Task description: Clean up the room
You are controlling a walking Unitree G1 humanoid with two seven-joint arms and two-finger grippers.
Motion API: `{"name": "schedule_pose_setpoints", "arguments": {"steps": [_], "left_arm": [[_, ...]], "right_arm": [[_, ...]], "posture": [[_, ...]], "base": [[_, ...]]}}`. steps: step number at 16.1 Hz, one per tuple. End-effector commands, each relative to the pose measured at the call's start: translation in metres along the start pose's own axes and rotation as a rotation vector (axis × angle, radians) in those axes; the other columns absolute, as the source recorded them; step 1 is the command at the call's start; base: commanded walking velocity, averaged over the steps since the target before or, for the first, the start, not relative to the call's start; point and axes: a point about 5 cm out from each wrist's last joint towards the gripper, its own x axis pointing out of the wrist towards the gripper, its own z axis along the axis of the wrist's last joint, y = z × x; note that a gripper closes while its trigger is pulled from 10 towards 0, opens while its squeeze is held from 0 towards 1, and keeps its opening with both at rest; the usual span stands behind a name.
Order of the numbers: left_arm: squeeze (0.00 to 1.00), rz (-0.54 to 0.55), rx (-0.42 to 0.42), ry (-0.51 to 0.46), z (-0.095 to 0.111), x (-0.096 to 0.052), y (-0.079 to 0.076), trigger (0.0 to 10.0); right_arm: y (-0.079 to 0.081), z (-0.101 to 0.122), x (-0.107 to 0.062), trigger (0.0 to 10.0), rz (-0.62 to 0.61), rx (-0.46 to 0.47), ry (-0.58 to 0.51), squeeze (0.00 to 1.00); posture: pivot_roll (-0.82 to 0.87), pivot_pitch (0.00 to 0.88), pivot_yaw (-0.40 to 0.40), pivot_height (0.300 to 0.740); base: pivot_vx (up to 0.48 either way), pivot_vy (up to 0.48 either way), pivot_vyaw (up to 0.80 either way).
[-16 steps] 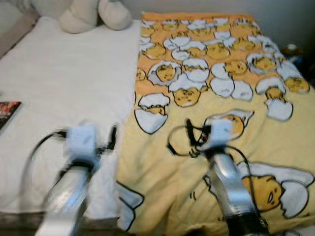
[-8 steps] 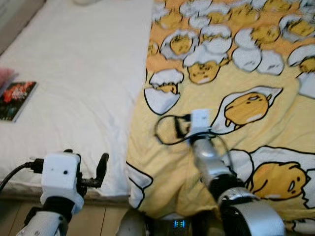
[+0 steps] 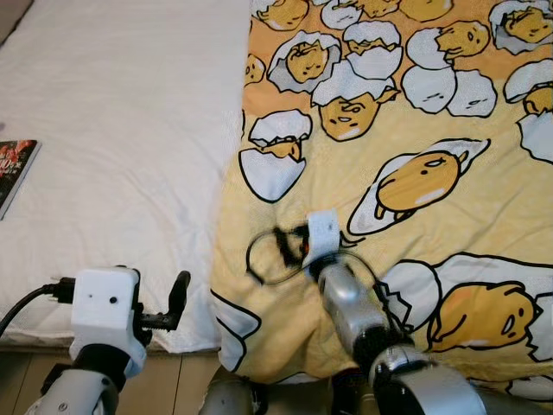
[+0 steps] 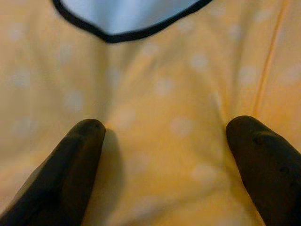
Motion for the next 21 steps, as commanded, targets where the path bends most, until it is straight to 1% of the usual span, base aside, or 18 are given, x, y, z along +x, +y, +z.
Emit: {"name": "schedule_pose_setpoints", "arguments": {"steps": [1,2,3,4,6,7,9,11,12,13,14,15,16,17,18,19,20,21], "left_arm": [[0.0,0.0,-0.006,0.03,-0.004,-0.002,0.0,10.0],[0.0,-0.001,-0.007,0.032,-0.004,-0.002,0.0,10.0],[0.0,-0.006,-0.007,0.035,-0.004,0.0,0.001,10.0],[0.0,-0.011,-0.004,0.034,-0.004,0.002,0.001,10.0],[0.0,-0.013,-0.002,0.032,-0.003,0.004,0.002,10.0],[0.0,-0.016,0.001,0.026,-0.003,0.008,0.002,10.0],[0.0,-0.021,0.0,0.021,-0.002,0.011,0.001,10.0],[0.0,-0.028,0.001,0.015,-0.001,0.013,0.0,10.0],[0.0,-0.029,0.001,0.013,0.0,0.014,0.0,10.0],[0.0,-0.029,0.0,0.01,0.0,0.014,0.0,10.0],[0.0,-0.03,-0.002,0.009,0.0,0.014,-0.001,10.0],[0.0,-0.03,-0.003,0.009,0.0,0.015,-0.001,10.0],[0.0,-0.033,-0.006,0.007,0.0,0.016,-0.003,10.0],[0.0,-0.035,-0.009,0.006,0.0,0.016,-0.004,10.0],[0.0,-0.037,-0.011,0.006,0.0,0.016,-0.006,10.0],[0.0,-0.042,-0.012,0.009,-0.001,0.015,-0.008,10.0],[0.0,-0.043,-0.012,0.011,-0.001,0.014,-0.008,10.0],[0.0,-0.041,-0.012,0.015,-0.002,0.012,-0.008,10.0]], "right_arm": [[0.051,-0.039,-0.018,10.0,0.119,0.093,0.132,0.0],[0.058,-0.044,-0.022,10.0,0.139,0.102,0.13,0.0],[0.085,-0.055,-0.039,10.0,0.233,0.127,0.114,0.0],[0.107,-0.063,-0.053,10.0,0.306,0.145,0.102,0.0],[0.12,-0.065,-0.063,10.0,0.354,0.153,0.089,0.0],[0.13,-0.062,-0.07,10.0,0.384,0.143,0.047,0.0],[0.127,-0.048,-0.063,10.0,0.367,0.126,-0.023,0.0],[0.115,0.002,-0.035,10.0,0.309,0.053,-0.229,0.0],[0.111,0.018,-0.025,10.0,0.29,0.031,-0.283,0.0],[0.109,0.032,-0.017,10.0,0.273,0.029,-0.321,0.0],[0.109,0.042,-0.01,10.0,0.27,0.035,-0.335,0.0],[0.11,0.046,-0.007,10.0,0.272,0.036,-0.336,0.0],[0.108,0.045,0.001,10.0,0.26,0.058,-0.278,0.0],[0.109,0.034,0.006,10.0,0.265,0.103,-0.155,0.0],[0.11,0.021,0.006,10.0,0.268,0.084,-0.06,0.0],[0.111,0.003,0.002,10.0,0.278,0.024,0.039,0.0],[0.111,-0.006,-0.001,10.0,0.279,-0.01,0.087,0.0],[0.111,-0.019,-0.006,10.0,0.284,-0.032,0.164,0.0]], "posture": [[0.32,0.301,0.135,0.74],[0.32,0.299,0.136,0.74],[0.31,0.293,0.14,0.74],[0.3,0.287,0.144,0.74],[0.3,0.284,0.145,0.74],[0.29,0.277,0.146,0.74],[0.28,0.273,0.148,0.74],[0.28,0.271,0.152,0.74],[0.28,0.268,0.151,0.74],[0.28,0.266,0.151,0.74],[0.28,0.258,0.143,0.74],[0.28,0.258,0.143,0.74],[0.28,0.252,0.134,0.74],[0.28,0.252,0.134,0.74],[0.29,0.255,0.129,0.74],[0.3,0.257,0.127,0.74],[0.31,0.261,0.125,0.74],[0.32,0.265,0.122,0.74]], "base": [[0.0,0.0,0.0],[0.0,0.0,0.0],[0.0,0.0,0.0],[0.0,0.0,0.0],[0.0,0.0,0.0],[0.0,0.0,0.0],[0.0,0.0,0.0],[0.0,0.0,0.0],[0.0,0.0,0.0],[0.0,0.0,0.0],[0.0,0.0,0.0],[0.0,0.0,0.0],[0.0,0.0,0.0],[0.0,0.0,0.0],[0.0,0.0,0.0],[0.0,0.0,0.0],[0.0,0.0,0.0],[0.0,0.0,0.0]]}}
